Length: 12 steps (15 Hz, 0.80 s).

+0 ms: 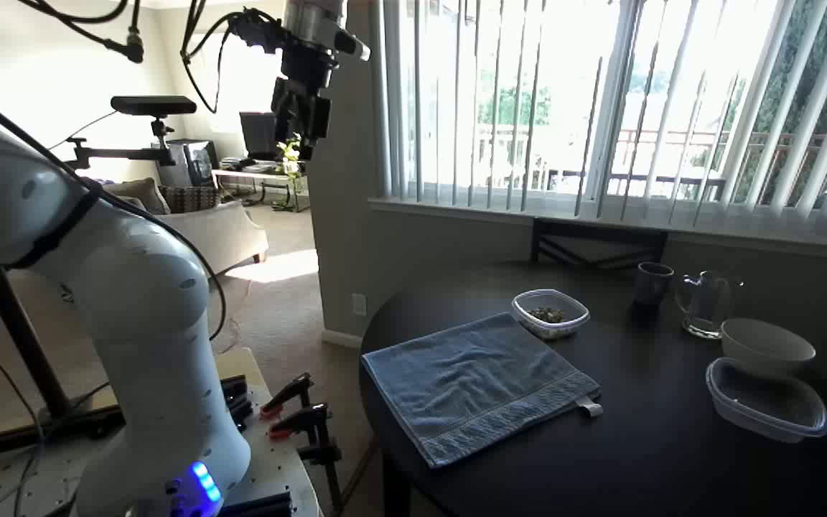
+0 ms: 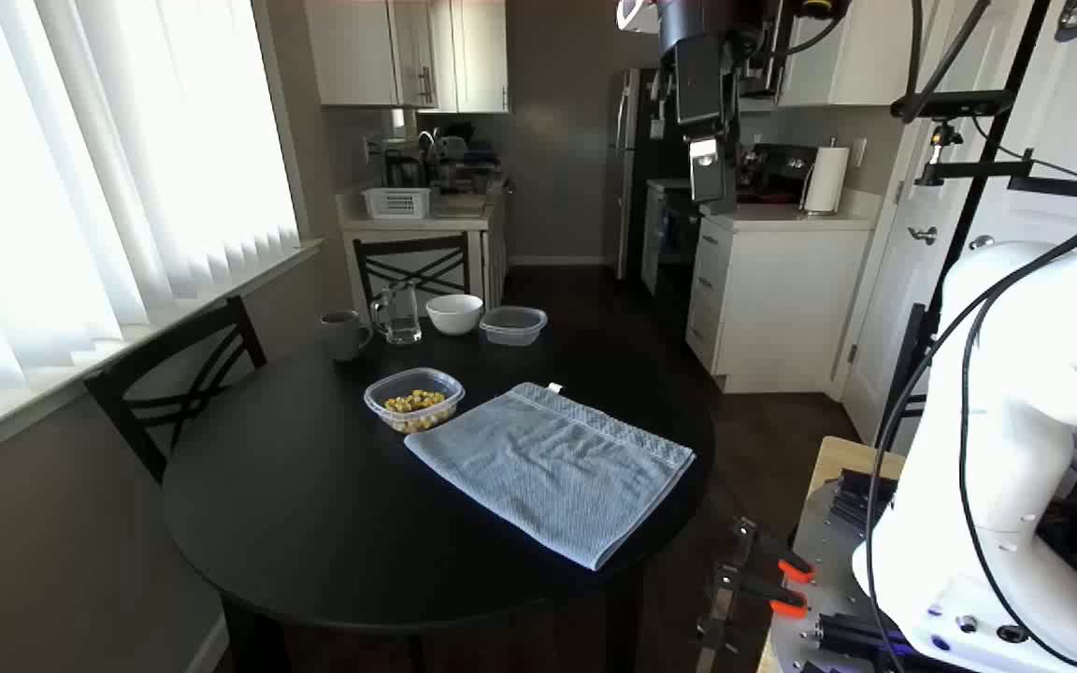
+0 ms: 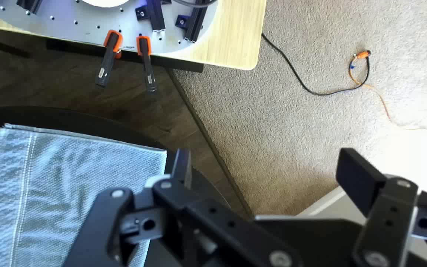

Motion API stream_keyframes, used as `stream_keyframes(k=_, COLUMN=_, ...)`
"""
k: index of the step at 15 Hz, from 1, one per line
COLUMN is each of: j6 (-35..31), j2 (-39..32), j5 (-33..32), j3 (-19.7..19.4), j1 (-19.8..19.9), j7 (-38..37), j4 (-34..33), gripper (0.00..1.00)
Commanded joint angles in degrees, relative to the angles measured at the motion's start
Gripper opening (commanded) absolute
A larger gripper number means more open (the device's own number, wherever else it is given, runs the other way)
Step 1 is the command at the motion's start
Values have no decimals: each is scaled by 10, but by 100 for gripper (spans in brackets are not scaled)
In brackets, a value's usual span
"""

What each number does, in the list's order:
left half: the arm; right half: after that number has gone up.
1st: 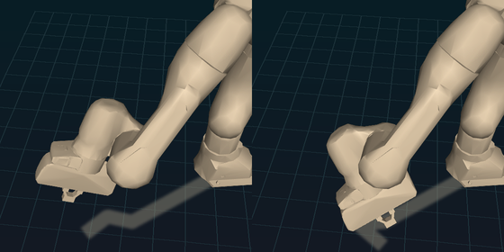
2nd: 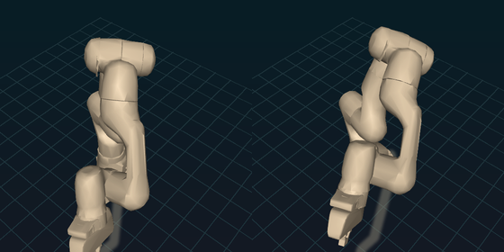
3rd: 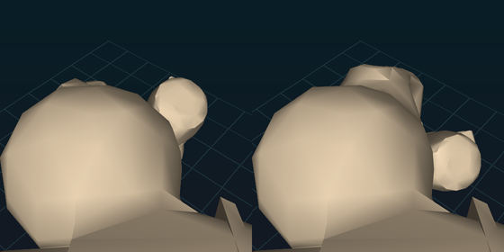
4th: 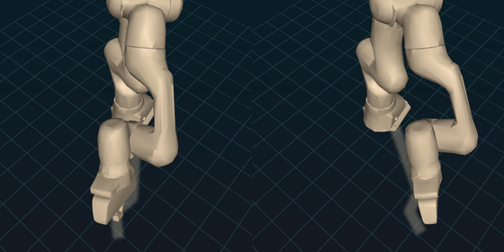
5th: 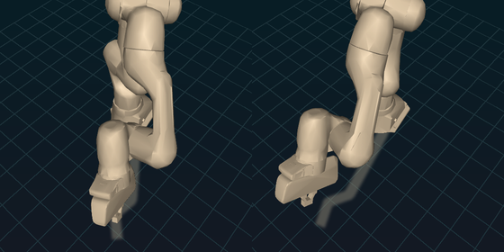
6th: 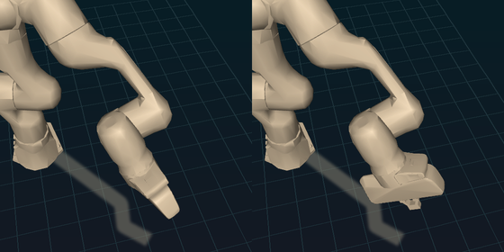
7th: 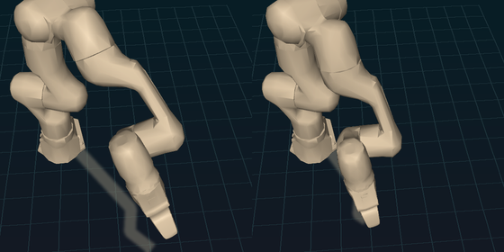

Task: Pour out the sweets from the bowl

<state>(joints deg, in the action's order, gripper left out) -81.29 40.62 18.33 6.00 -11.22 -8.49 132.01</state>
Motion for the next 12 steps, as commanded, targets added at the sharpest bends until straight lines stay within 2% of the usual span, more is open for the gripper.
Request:
stream_keyframes(k=1, j6=5, j2=1, j5=7, j3=13, j1=20, j7=10, j4=-2, gripper=100)
stream_keyframes(k=7, j6=5, j2=1, j5=7, j3=13, j1=20, j7=10, j4=-2, gripper=100)
stream_keyframes(k=9, j6=-23, j2=-51, j5=-11, j3=23, j1=21, j7=23, j4=-44, gripper=100)
stream_keyframes(k=12, j6=-110, j2=-140, j5=8, j3=66, j1=6, j7=20, j4=-102, gripper=100)
